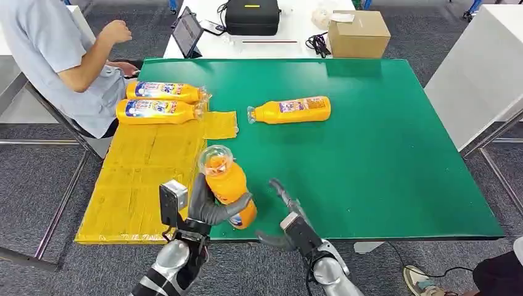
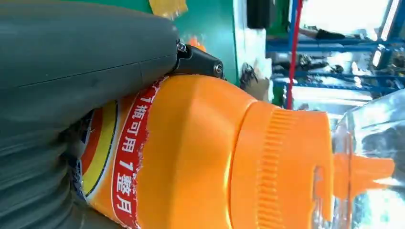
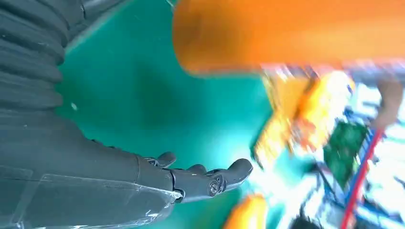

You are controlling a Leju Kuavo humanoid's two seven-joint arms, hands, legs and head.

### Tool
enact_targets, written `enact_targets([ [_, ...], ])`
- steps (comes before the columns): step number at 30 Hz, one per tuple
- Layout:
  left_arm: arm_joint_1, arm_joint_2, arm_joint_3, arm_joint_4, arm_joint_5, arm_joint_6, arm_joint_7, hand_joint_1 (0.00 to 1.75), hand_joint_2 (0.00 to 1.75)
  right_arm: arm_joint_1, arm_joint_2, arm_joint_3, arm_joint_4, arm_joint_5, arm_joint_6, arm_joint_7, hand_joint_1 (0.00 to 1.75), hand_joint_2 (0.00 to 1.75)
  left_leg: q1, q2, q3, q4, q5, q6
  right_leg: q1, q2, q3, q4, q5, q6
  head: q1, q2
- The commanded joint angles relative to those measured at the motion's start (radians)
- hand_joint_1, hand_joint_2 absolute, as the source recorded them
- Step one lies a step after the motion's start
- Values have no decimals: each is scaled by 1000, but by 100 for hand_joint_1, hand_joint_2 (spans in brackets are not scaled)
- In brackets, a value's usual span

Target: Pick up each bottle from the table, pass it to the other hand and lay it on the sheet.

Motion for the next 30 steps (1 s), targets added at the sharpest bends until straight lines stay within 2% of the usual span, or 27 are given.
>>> enact_targets([
  [1, -169, 76, 52, 220, -443, 376, -57, 175, 175, -23, 48, -89, -20, -16, -16, 15, 0, 175, 2, 0, 3, 0, -1, -2, 2, 0, 3, 0, -1, -3, 0, 0],
  [2, -179, 81, 64, 245, -473, 377, -38, 175, 175, -28, 51, -91, -12, -17, -15, 13, 0, 175, 1, 1, 3, -1, 0, -2, 1, 0, 3, 0, 0, -2, 0, 0],
  [3, -191, 68, 136, 297, -669, 388, 8, 175, 175, -39, 57, -95, 5, -16, -12, 9, 0, 175, 2, 2, 4, 0, -1, -3, 2, 1, 4, 0, 0, -3, 0, 0],
  [9, -202, 64, 153, 326, -675, 386, -3, 175, 175, -48, 61, -96, 16, -14, -9, 8, 0, 175, 1, 2, 4, 0, -1, -2, 1, 2, 4, 0, 0, -2, 0, 0],
  [15, -271, 71, 269, 419, -1071, 388, 99, 175, 175, -72, 62, -97, 32, 4, 7, 5, 0, 175, 2, 2, 4, 1, -2, -2, 2, 2, 5, 0, -1, -3, 0, 0],
  [17, -316, 83, 249, 489, -1116, 388, 132, 175, 175, -78, 61, -100, 34, 5, 8, 7, 0, 175, 2, 4, 4, 1, -1, -2, 2, 4, 4, 0, 0, -3, 0, 0],
  [19, -356, 91, 214, 554, -1182, 366, 189, 175, 175, -83, 61, -105, 38, 7, 12, 10, 0, 175, 1, 1, 1, 0, 0, -2, 1, 0, 2, 1, 0, -2, 0, 0],
  [20, -386, 105, 164, 601, -1279, 370, 255, 175, 175, -87, 60, -104, 43, 10, 20, 13, 0, 175, 2, 1, 3, 1, 0, -2, 2, 1, 3, 1, 0, -3, 0, 0],
  [26, -475, 123, 80, 755, -1431, 234, 396, 175, 175, -99, 63, -112, 61, 17, 35, 18, 0, 175, 1, 0, 2, 0, 1, -1, 1, 0, 2, 1, 0, -2, 0, 0],
  [30, -475, 127, 83, 760, -1430, 238, 392, 175, 175, -99, 64, -112, 64, 17, 35, 18, 0, 175, 2, 3, 4, 1, -1, -2, 2, 2, 4, 1, -1, -2, 0, 0],
])
